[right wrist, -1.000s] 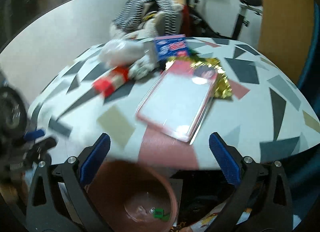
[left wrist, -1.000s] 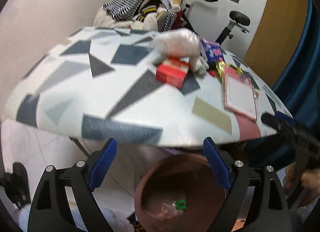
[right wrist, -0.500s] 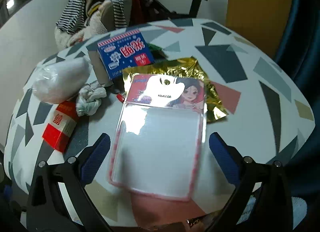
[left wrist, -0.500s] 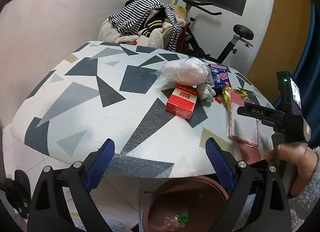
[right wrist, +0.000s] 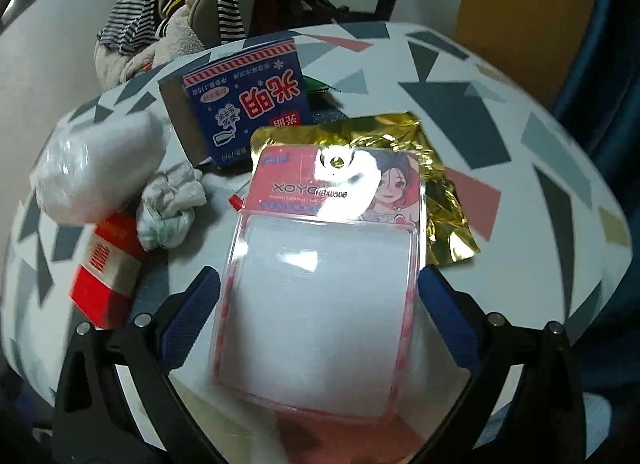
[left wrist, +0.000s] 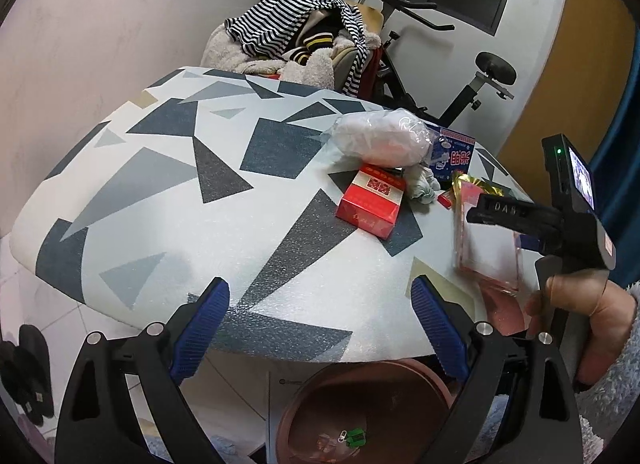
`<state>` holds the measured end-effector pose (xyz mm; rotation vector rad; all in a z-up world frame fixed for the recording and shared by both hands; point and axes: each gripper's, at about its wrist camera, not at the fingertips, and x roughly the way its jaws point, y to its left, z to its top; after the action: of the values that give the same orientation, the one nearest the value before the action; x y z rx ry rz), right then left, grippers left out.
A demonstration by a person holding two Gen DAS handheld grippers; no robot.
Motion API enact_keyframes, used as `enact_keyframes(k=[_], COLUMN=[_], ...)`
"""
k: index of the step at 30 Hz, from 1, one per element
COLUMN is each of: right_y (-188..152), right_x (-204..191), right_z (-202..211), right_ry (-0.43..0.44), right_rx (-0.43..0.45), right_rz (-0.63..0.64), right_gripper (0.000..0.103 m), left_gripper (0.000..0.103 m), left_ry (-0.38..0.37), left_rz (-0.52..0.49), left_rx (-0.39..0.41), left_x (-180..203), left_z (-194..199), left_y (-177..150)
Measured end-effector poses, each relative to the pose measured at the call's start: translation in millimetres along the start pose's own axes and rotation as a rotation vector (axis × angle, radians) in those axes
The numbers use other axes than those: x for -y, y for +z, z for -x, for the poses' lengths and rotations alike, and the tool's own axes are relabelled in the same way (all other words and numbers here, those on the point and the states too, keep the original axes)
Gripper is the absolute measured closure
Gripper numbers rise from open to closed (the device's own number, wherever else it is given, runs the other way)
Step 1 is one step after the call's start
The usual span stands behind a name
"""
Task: Collect trash
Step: 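Grasp the pink XOYO card package with the right gripper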
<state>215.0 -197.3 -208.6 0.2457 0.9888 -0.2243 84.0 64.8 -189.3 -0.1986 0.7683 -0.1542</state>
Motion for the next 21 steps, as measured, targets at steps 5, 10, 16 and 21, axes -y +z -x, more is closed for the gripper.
enact_keyframes(k=[5,10,16,21], right_y=[3,3,3,6], right_x=[2,-4,-19,-27], right_z=[-2,-5,-8,-10], right_ry=[0.042,0.035,-0.018,-0.038], right_rx=[-0.028,-0.038,-0.045,-0.053], right_rz=[-0.03,0.012,0.098,0.157], right_gripper=[0.006,0.005,0.005,0.005], left_gripper=[0.013,0.013,0.013,0.013], left_ry=[-0.006,-0.009,-0.012,-0.013], left_rz=[-0.002,0.001,0.008,0.004], left_rx=[-0.003,-0.012,-0.019,-0.019], left_x=[4,4,3,3], left_z=[-2,-6,-8,-9], left_y=[-1,-3,-5,-6])
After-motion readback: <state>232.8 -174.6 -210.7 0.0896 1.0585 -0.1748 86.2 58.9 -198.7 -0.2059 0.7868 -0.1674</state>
